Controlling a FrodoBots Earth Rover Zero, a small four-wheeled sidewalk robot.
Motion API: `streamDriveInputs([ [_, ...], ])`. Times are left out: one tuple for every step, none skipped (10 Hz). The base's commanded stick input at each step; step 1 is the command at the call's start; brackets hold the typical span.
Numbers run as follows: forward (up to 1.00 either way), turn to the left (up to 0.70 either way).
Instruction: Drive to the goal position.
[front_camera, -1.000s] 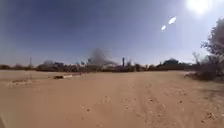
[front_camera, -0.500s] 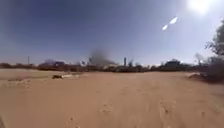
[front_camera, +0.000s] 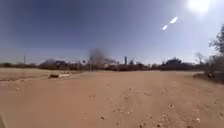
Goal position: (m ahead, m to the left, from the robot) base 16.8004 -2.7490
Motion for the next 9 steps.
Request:
streamDriveInputs([
  [1.0, -0.11],
  [1.0, -0.01],
  [1.0, 0.0],
  [1.0, 0.0],
  [1.0, 0.0],
  [1.0, 0.0],
  [1.0, 0.0],
  [1.0, 0.0],
  [1.0, 0.0],
])
